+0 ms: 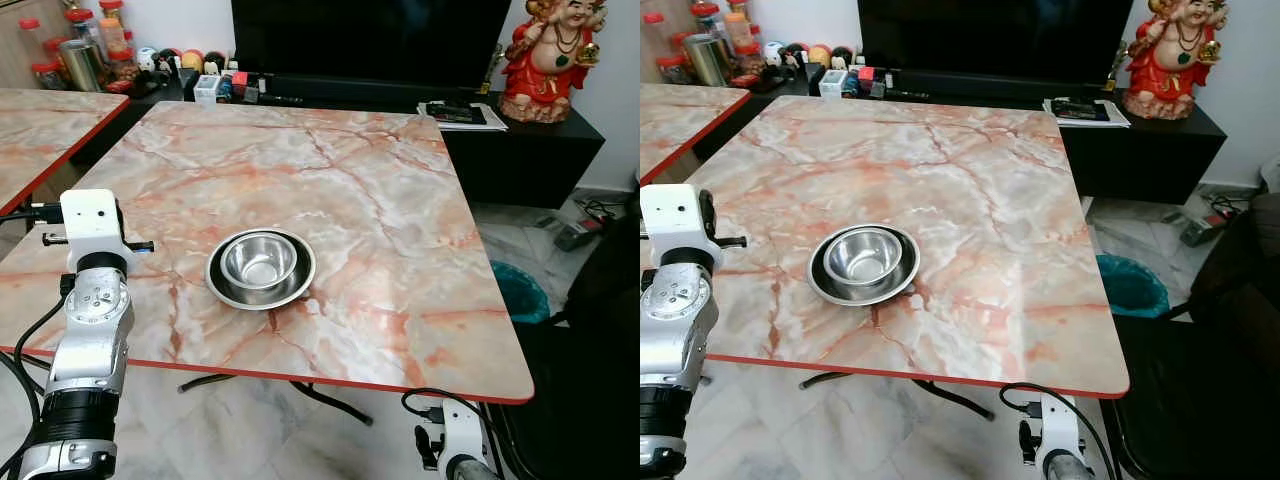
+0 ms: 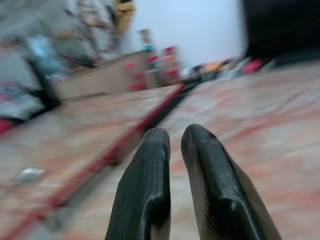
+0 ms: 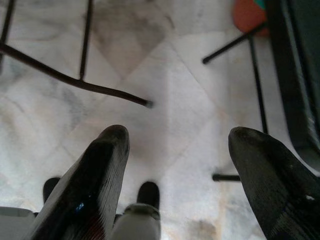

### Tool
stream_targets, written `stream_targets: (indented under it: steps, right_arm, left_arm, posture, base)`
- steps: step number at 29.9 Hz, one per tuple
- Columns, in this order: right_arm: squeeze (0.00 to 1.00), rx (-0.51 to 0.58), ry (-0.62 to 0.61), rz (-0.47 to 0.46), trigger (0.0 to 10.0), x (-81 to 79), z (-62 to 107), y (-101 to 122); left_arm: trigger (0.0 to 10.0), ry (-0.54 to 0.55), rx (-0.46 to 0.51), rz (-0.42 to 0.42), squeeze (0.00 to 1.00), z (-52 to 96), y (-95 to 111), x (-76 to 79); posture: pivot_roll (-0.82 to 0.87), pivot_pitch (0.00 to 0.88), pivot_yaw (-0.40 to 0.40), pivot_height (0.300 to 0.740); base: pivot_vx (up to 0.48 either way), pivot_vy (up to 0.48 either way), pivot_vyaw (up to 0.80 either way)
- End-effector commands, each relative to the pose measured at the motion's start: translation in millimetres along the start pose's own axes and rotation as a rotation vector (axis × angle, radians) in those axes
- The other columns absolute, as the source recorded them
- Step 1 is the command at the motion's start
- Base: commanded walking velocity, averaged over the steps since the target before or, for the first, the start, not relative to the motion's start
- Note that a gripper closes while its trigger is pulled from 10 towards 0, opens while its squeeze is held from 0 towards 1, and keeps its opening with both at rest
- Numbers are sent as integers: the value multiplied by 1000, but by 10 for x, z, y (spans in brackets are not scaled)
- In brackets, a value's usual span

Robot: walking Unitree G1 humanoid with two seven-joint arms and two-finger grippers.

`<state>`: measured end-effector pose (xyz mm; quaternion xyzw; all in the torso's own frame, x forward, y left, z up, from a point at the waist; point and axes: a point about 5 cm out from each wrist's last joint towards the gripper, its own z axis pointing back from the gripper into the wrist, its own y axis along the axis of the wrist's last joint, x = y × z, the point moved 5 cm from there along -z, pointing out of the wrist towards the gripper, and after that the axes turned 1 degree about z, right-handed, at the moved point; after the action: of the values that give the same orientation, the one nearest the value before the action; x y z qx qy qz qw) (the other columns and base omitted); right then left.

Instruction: Setting the table

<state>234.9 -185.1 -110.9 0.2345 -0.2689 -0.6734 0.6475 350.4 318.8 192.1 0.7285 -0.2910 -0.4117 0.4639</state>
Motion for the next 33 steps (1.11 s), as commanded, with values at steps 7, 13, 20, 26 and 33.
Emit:
stream_targets:
  steps: [7,13,20,26,33]
  right_arm:
    - [0,9,-13,-9,10000,32,3,6]
    - [0,7,-9,-10,10000,9,4,-2]
    - [0,6,-10,-16,10000,-1,5,-9]
    - [0,1,-13,-21,10000,4,7,-21]
    - [0,-6,-16,-15,10000,22,9,-36]
  left_arm:
    - [10000,257,-236,-296,0,334,-795,-746]
    - [10000,392,-358,-430,0,655,-1168,-1073]
    - [10000,478,-531,-496,0,1072,-1587,-1232]
    - [10000,325,-747,-377,0,1469,-2111,-857]
    - [10000,2,-825,-84,0,1631,-2311,-75]
  posture:
    - [63,0,-31,714]
    - [70,0,-29,714]
    - [71,0,-23,714]
    - [66,0,-19,714]
    - [57,0,-23,714]
  base:
    - [0,0,0]
    - [0,0,0]
    - [0,0,0]
    - [0,0,0]
    - [0,0,0]
